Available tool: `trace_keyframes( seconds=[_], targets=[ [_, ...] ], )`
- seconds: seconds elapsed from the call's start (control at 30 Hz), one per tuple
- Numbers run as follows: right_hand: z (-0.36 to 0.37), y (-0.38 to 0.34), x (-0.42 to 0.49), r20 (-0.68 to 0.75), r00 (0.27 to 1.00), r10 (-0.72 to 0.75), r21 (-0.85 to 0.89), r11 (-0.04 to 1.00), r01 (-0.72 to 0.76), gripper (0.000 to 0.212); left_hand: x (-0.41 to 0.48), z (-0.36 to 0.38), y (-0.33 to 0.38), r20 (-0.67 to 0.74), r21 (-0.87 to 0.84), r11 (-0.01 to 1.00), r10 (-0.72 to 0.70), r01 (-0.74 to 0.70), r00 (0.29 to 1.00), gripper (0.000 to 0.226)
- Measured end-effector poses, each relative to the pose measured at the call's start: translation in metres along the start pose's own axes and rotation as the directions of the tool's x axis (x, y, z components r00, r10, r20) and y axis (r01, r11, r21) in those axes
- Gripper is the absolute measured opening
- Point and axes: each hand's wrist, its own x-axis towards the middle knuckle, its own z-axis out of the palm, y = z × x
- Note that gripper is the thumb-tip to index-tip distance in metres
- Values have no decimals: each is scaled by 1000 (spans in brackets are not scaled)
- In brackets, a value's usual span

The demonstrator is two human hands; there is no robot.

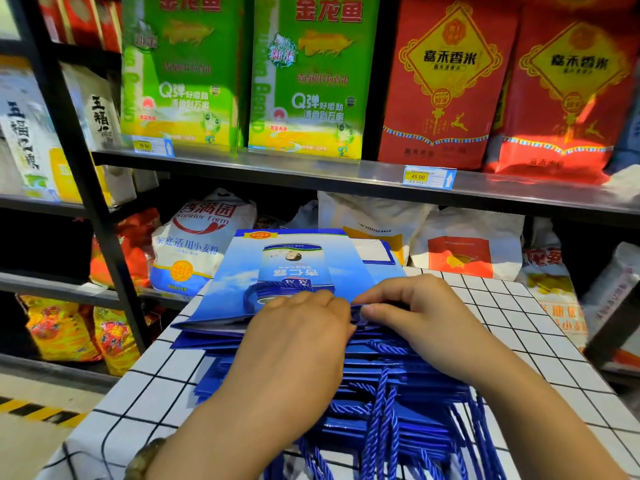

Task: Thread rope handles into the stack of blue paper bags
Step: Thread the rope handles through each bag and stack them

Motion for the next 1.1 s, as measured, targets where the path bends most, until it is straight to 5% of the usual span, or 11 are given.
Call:
trace_keyframes(
  seconds=[0.07,0.2,0.37,0.57,0.73,0.83,0.9,1.0,1.1],
  targets=[
    [-1,-2,0,48,999,14,0,1000,-14,14,-3,7,-4,-93,-40,999,14,-18,996,16],
    [0,-6,7,131,988,88,-12,996,-87,42,-9,15,-9,-181,-77,997,12,-26,983,26],
    [2,-14,15,162,976,144,-40,989,-140,21,-10,15,-10,-275,-143,990,-38,-2,961,16],
    [3,-9,18,65,983,170,-79,983,-165,25,-13,15,-15,-215,-97,994,-69,49,974,11],
    [3,-2,21,-56,986,157,-87,983,-161,23,-21,11,-20,-94,-197,977,-97,77,991,29],
    [-7,-2,18,-70,983,167,-85,981,-173,25,-26,-10,-28,-25,-437,883,-205,174,978,39],
    [-17,2,19,-141,970,200,-149,964,-220,30,-28,-22,-46,-99,-506,830,-325,234,940,33],
    [-27,11,21,-196,942,273,-253,914,-317,39,-25,-27,-83,-195,-441,796,-536,415,821,29],
    [-24,16,21,-143,924,354,-302,874,-382,50,-23,-15,-104,-77,-321,738,-645,594,760,29]
  ],
)
